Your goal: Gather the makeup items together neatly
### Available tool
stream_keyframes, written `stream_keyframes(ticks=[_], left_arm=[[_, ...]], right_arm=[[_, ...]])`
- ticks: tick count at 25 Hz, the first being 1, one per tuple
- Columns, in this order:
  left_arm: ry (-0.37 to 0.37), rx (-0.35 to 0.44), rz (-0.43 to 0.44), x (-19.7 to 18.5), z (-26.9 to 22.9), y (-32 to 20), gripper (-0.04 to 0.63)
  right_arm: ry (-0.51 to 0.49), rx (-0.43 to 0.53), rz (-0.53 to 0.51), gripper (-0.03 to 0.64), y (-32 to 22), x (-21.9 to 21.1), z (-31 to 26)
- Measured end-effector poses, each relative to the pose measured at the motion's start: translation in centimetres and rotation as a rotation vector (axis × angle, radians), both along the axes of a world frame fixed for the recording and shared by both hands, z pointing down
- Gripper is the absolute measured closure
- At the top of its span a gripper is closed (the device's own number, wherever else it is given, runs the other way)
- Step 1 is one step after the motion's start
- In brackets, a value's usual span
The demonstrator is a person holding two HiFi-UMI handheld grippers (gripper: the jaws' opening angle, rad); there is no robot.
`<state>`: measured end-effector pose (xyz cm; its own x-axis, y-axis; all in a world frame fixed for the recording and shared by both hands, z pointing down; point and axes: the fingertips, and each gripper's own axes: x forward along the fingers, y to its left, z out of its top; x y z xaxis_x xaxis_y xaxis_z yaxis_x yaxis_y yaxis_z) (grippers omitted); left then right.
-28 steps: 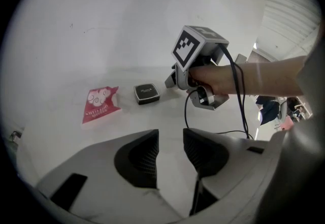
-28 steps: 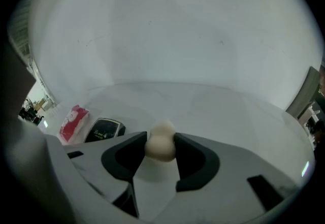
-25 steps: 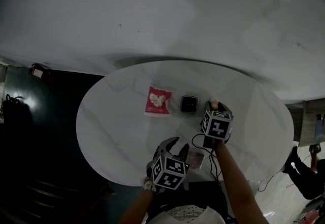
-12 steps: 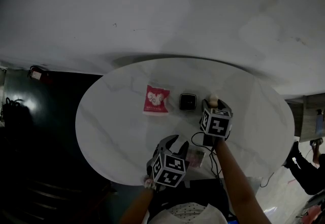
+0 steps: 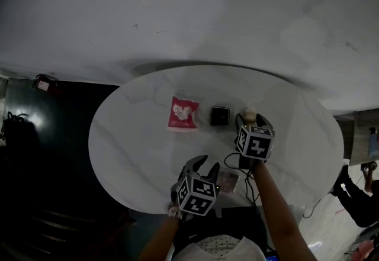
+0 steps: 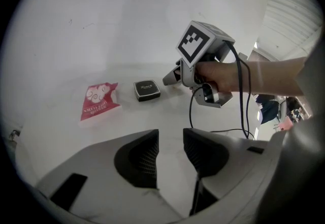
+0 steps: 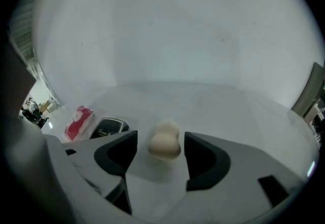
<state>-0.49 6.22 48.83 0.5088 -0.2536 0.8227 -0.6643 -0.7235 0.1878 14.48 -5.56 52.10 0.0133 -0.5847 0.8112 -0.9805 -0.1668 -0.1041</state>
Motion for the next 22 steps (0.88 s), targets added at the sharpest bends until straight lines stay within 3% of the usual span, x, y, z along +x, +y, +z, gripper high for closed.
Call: stream_keyframes(ticks=[8,13,18,22], left_arm=[[-0.009,0.019,-0.021,-0.5,-0.1,-0.1,0.407],[0.004,0.028,-0.021,-0.5,-0.3,0.3,0.407],[-0.013,0.025,0.006,-0.4,0.1,1.6,0.407],[0.019,-0.021,0.005,-0.5,0.4,3.1,0.405]], right_arm=[[-0.036,0.102,-0.031,0.305,1.5,0.7,-3.0],[-0.126,0.157,-0.027,0.310,3.6,0.7,-4.0],[-0.193,0.168,-0.139,0.323,6.0,-0.8,-4.1],[-0.343,0.210,-0.237,0.357,8.4,-2.7,-4.9]])
